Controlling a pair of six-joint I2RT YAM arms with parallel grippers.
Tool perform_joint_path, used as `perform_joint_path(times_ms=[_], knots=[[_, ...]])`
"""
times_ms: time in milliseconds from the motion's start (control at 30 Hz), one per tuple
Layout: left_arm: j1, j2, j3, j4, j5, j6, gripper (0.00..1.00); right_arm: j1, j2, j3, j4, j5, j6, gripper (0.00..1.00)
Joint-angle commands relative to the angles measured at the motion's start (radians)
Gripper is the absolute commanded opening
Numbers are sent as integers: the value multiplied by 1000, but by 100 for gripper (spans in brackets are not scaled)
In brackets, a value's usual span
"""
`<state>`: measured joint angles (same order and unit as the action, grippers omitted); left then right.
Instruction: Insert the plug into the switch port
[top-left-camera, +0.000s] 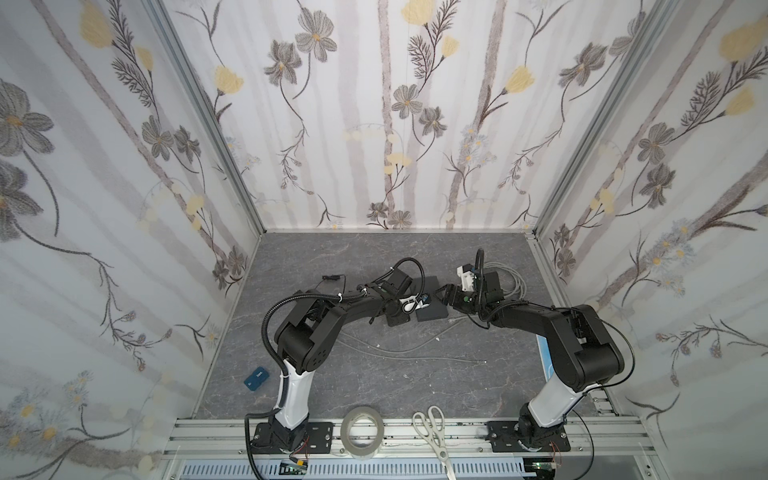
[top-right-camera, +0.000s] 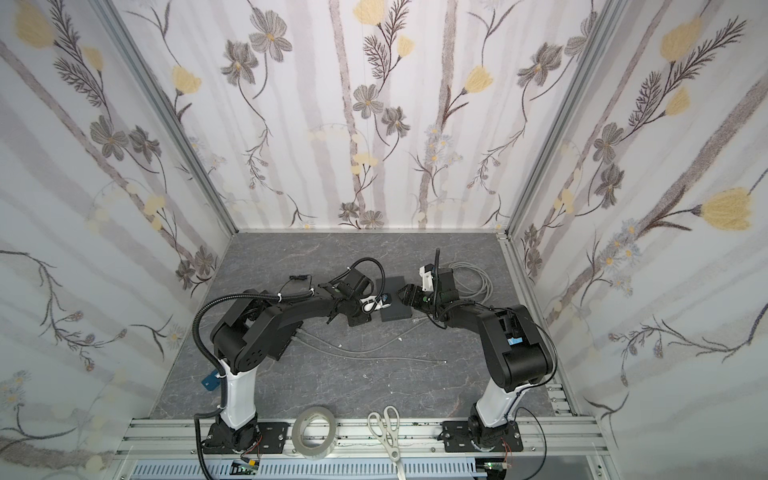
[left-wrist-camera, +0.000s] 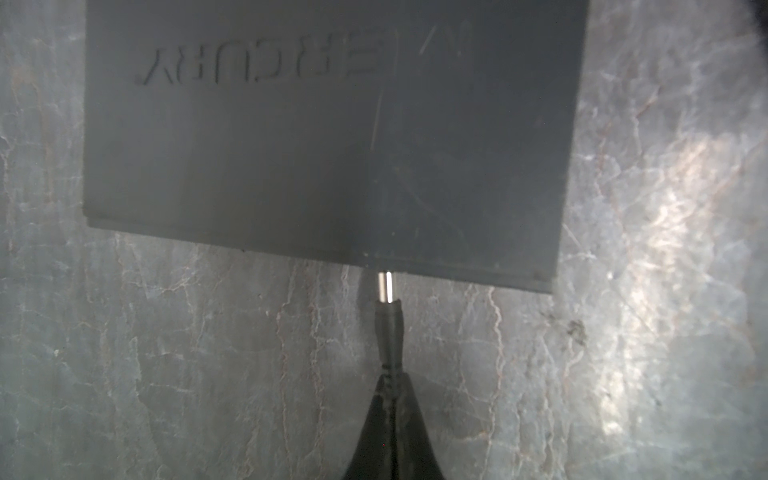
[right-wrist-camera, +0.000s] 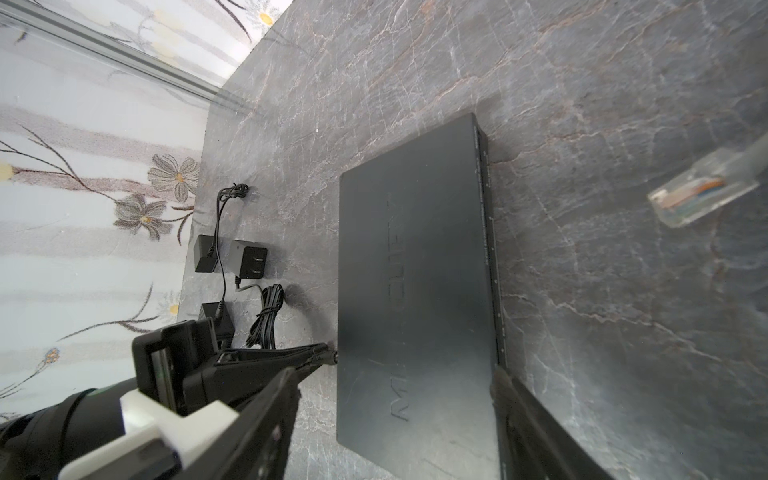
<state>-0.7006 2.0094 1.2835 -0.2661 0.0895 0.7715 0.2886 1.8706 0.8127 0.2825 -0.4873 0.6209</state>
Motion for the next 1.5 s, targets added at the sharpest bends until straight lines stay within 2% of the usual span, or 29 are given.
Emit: perform_joint_path(times_ms=[0, 100, 467, 833, 1467], knots=[[-4, 15, 12, -90, -29, 27, 0, 0, 7, 12, -15, 29, 12, 97], [-6, 15, 14, -98, -34, 32, 0, 0, 1, 11, -26, 61, 19, 99], [-7, 29, 25, -129, -51, 50, 0, 1, 25, 22, -35, 47, 27, 100], [-6, -11, -16, -127, -16, 84, 0, 1, 36, 26, -38, 44, 31, 100], [-16, -56, -75, -66, -2, 44, 0, 7, 52, 45, -52, 42, 28, 100]])
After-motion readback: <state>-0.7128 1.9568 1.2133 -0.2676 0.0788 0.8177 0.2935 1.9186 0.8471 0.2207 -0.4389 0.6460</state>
